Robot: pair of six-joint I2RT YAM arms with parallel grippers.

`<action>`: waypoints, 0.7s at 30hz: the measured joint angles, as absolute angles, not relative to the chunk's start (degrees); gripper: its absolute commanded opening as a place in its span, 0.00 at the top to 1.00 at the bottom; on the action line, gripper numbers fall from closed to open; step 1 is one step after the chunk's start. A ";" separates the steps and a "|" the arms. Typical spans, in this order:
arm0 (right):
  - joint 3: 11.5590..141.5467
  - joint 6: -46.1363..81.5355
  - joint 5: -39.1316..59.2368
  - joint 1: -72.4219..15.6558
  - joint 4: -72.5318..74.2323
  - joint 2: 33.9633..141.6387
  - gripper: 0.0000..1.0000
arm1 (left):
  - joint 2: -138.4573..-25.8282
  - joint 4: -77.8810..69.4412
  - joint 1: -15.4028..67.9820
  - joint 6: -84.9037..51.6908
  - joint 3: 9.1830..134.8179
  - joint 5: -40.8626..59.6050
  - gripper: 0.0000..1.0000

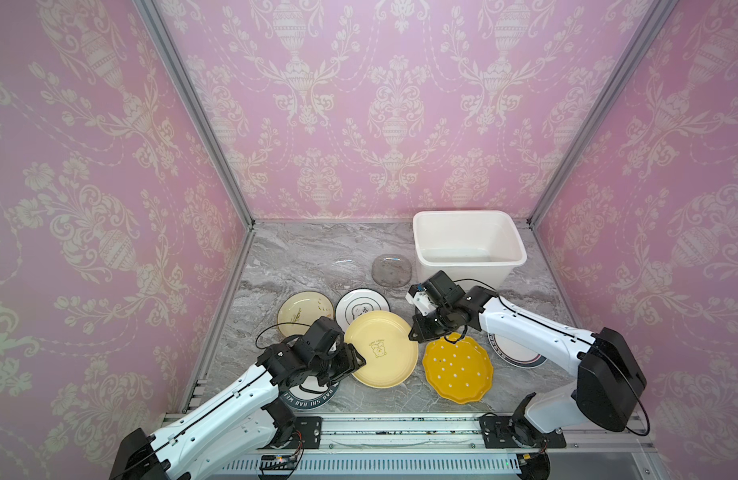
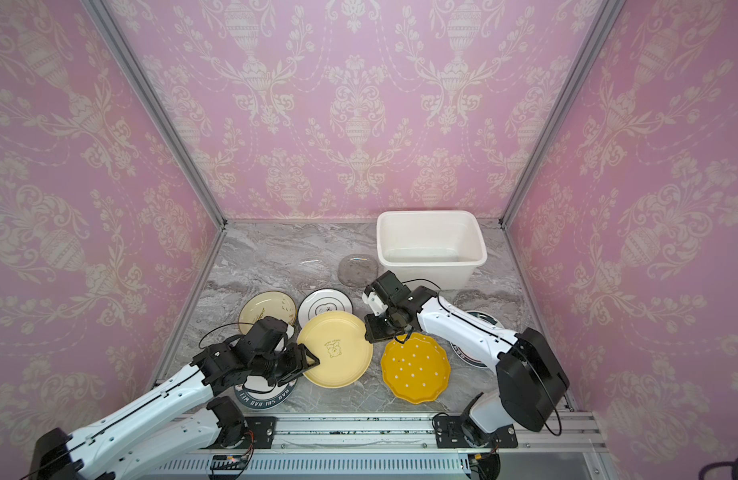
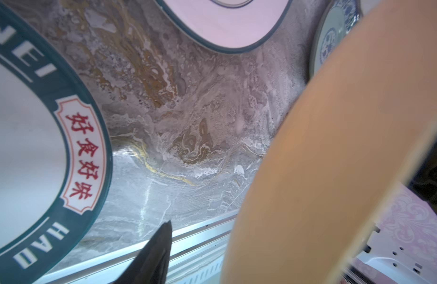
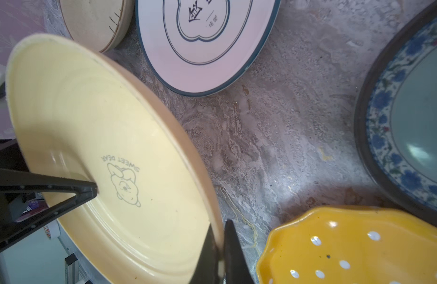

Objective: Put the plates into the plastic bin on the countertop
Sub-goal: 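Lift the cream bear plate upright with both grippers holding opposite rims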

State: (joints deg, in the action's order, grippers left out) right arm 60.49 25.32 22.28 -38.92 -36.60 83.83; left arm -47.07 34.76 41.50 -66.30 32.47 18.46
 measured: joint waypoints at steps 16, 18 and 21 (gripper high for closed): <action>60.71 25.85 26.72 -36.36 -38.00 82.65 0.97 | -45.87 26.28 41.50 -65.28 34.61 16.95 0.90; 60.71 25.89 26.92 -35.79 -38.06 81.65 0.94 | -45.78 25.69 41.50 -65.45 34.81 16.78 0.95; 60.69 26.57 26.87 -34.85 -38.00 79.77 0.80 | -45.78 24.01 41.58 -65.98 34.92 16.73 1.00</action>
State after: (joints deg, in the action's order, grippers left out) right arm 60.69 26.57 26.87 -34.85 -38.00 79.77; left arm -45.78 24.01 41.58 -65.98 34.92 16.73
